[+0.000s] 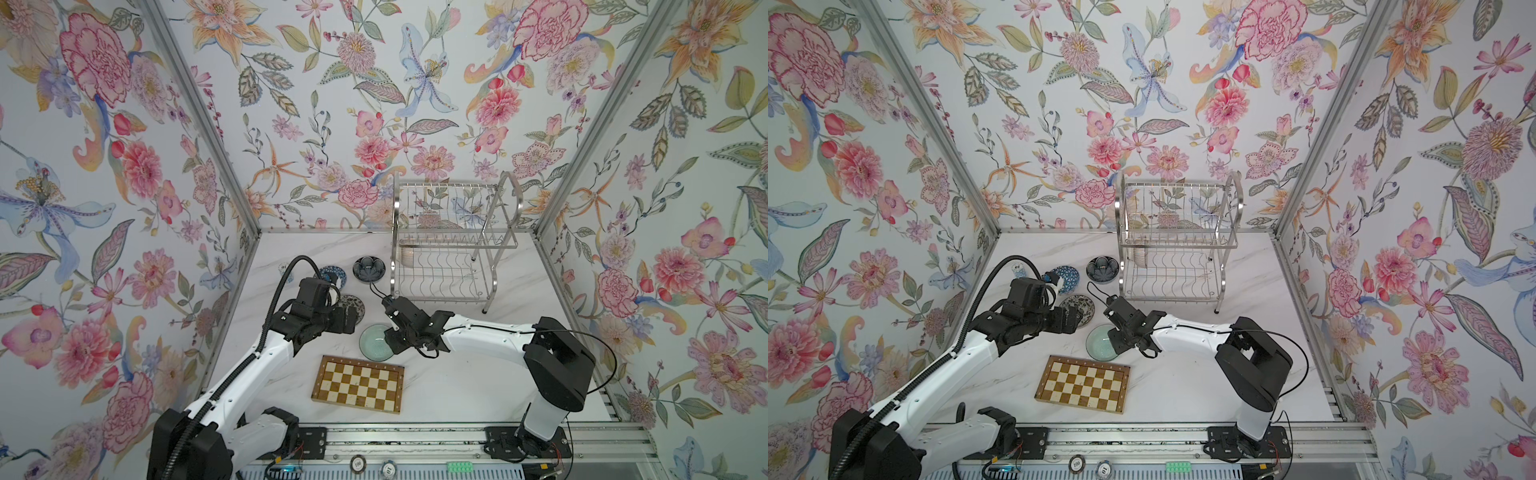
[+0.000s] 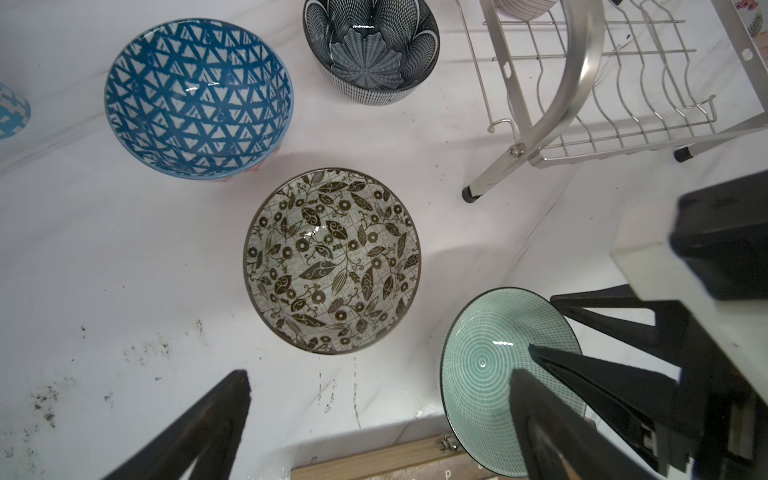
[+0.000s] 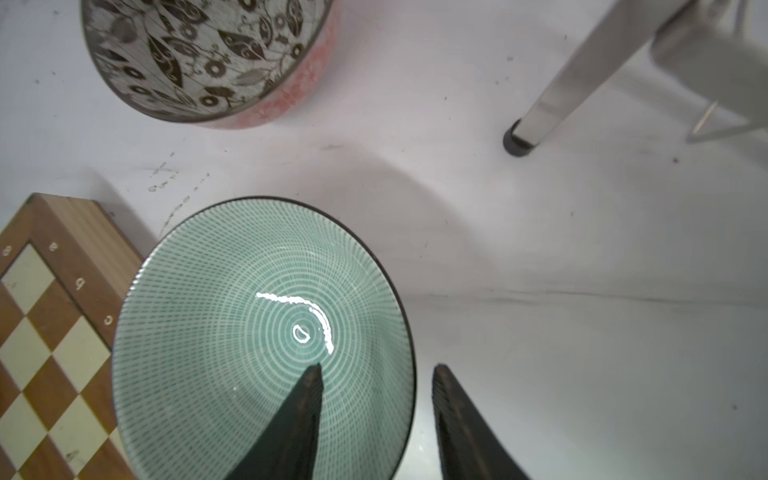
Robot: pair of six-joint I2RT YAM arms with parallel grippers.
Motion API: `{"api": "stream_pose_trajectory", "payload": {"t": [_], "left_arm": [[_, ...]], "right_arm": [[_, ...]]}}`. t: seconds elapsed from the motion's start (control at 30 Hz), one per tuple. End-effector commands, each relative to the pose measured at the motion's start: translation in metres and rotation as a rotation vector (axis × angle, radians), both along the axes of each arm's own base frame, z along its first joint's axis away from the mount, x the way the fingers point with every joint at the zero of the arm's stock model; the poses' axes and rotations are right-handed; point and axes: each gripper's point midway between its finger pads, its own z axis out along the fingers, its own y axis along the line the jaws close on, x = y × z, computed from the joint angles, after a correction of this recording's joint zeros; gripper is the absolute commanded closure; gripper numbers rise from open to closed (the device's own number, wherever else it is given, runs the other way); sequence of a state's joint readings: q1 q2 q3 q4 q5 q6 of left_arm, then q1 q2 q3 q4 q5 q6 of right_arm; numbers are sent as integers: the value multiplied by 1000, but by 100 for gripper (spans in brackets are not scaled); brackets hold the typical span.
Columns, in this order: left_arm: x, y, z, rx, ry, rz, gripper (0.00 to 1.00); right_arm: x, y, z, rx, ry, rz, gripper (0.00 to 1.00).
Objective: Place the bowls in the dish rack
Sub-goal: 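Move the right gripper over the mint-green bowl and lower onto its rim, then grasp the mint-green bowl rim with the right gripper while the left gripper shifts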
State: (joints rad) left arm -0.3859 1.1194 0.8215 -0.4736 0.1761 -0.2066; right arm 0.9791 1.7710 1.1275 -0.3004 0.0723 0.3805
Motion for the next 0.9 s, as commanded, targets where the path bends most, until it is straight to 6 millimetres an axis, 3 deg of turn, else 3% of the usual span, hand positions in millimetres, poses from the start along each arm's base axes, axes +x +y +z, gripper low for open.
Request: {"api": "stream_pose_trajectory", "payload": {"t": [0.0, 0.13, 0.33, 0.5, 0.67, 0.87], "left_arm": [[3, 0, 7, -18, -49, -13, 1], [3, 0, 8, -20, -65, -18, 1], [5, 1, 9, -22, -77, -15, 1], [6, -2, 7, -33, -74, -25, 1], [7, -7, 6, -51, -69, -43, 1], [7, -12, 12, -79, -80, -56, 1]], "right_arm": [[-1, -3, -4, -37, 38, -45, 61], [-2, -1, -8, -49, 59, -50, 71], [7, -13, -6, -56, 58, -106, 90], [15, -28, 4, -8, 47, -158, 97], [18, -54, 11, 56, 48, -217, 98], [11, -102, 9, 84, 58, -301, 98]]}}
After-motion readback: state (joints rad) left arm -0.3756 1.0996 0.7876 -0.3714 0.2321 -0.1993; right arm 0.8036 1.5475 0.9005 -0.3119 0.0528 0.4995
